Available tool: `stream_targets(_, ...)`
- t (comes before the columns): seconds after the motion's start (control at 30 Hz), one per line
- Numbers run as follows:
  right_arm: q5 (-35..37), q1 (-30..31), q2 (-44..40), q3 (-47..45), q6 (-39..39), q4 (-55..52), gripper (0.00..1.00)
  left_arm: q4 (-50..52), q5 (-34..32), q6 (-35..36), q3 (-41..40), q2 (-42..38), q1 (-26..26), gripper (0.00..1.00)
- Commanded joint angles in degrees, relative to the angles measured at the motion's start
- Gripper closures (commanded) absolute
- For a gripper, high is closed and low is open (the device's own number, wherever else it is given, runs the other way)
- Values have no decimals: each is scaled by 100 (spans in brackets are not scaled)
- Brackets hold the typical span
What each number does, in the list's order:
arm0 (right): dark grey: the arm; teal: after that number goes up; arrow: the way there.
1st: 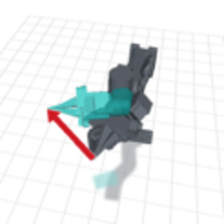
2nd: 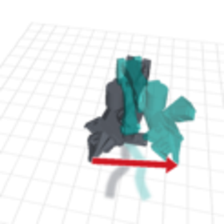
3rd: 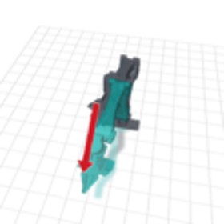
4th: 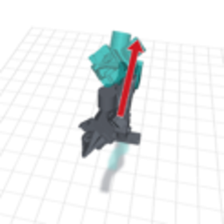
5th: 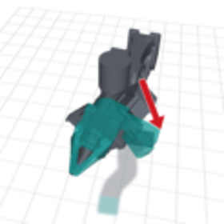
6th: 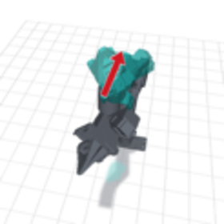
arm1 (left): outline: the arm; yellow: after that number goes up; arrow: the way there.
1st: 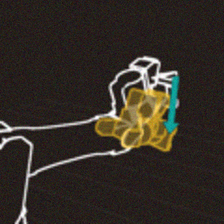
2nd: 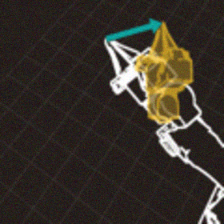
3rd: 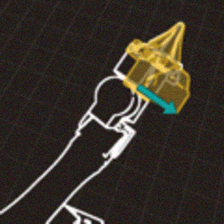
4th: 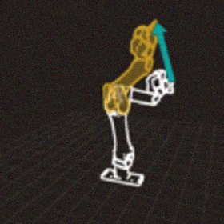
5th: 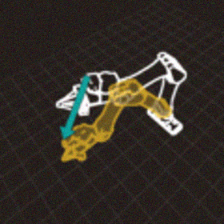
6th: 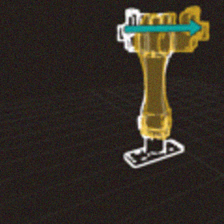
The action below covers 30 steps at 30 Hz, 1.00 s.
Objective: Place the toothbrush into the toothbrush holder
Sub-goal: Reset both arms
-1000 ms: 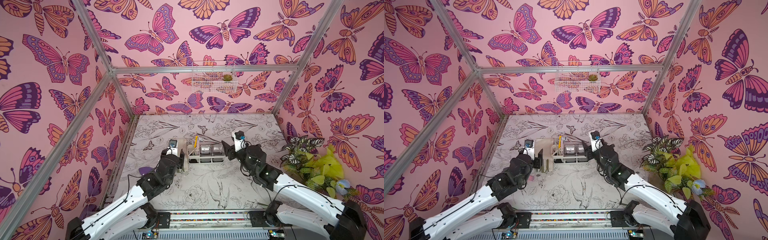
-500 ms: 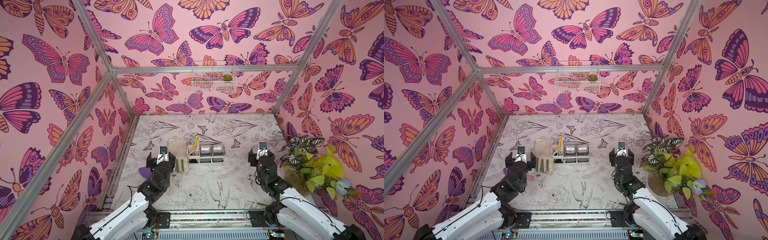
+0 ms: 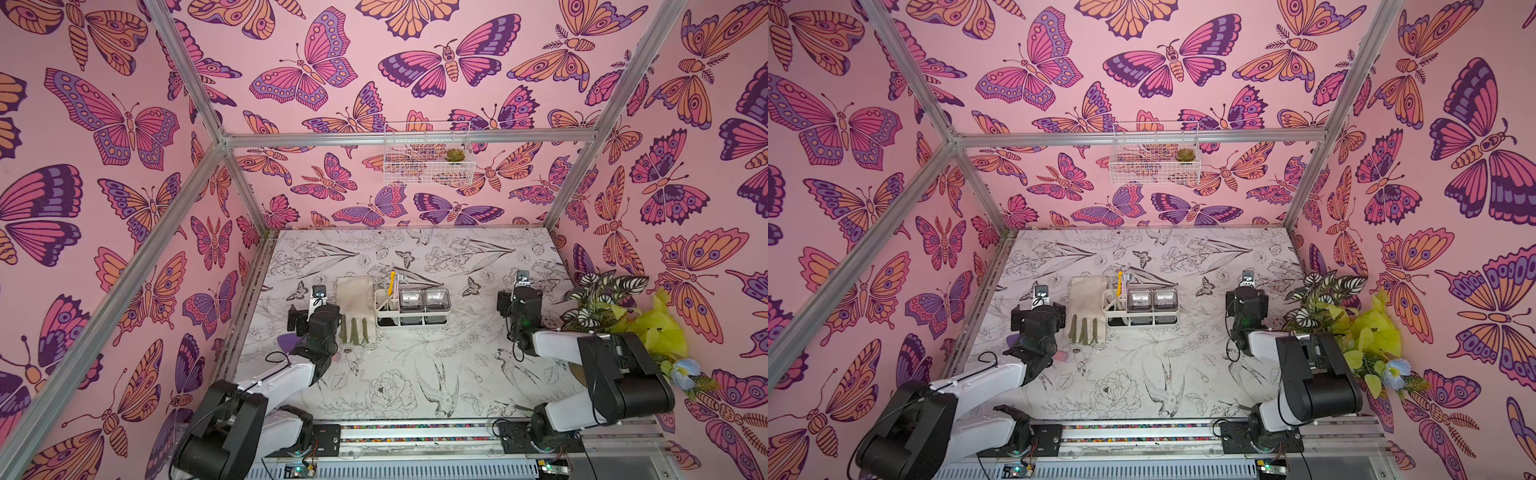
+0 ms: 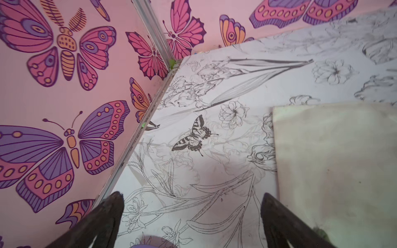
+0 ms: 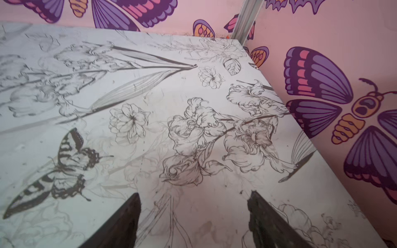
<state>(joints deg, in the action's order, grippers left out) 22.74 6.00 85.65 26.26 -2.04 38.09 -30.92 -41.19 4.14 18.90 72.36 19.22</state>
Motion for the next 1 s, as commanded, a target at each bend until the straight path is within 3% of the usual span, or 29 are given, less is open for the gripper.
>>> stream_targets(0.0,-436,-229,-139,-204,-308,441,20,-1277,452,424,-141,403,-162,0)
stream_targets(0.1,-441,-256,74,-406,-294,1090,19,-2278,1169,591,-348,675,-481,0)
stream_targets(0.17,-553,-257,75,-428,-259,1051,19,-2673,1377,454,-382,897,-637,0)
stream_targets(0.23,-553,-253,75,-427,-261,1033,18,-3198,2322,270,-502,1336,-1049,0)
stream_targets(0.27,-553,-255,75,-419,-261,1033,18,-3623,2342,248,-552,1525,-1142,0)
stream_targets(0.37,-558,-253,84,-412,-258,1018,17,-2235,2636,-434,-208,1247,-1577,0)
stream_targets(0.43,-601,-273,84,-400,-270,998,12,-2644,2765,-385,-61,1785,-1755,0)
stream_targets(0.47,-672,-287,84,-404,-264,993,11,-1897,2879,-597,117,1447,-1808,0)
stream_targets(0.5,-911,-309,80,-390,-177,961,11,-1846,2936,-663,272,1504,-1879,0)
stream_targets(0.53,-988,-310,84,-372,-139,944,11,-2502,2919,-508,106,1706,-1870,0)
stream_targets(0.63,-1000,-310,81,-374,-147,947,10,-1824,2930,-614,254,1496,-1870,0)
stream_targets(0.67,-1053,-310,75,-392,-107,975,10,-2289,2924,-534,149,1641,-1864,1)
stream_targets(0.7,-1262,-310,74,-388,-23,968,1,-2473,2903,-484,103,1706,-1845,0)
stream_targets(0.77,-1413,-310,64,-388,37,946,1,-1904,2872,-571,223,1508,-1826,1)
stream_targets(0.87,-1563,-354,84,-337,4,859,1,-2397,2866,-484,119,1678,-1819,0)
stream_targets(0.97,-1791,-500,84,-288,-76,780,1,-2063,2871,-555,190,1559,-1821,0)
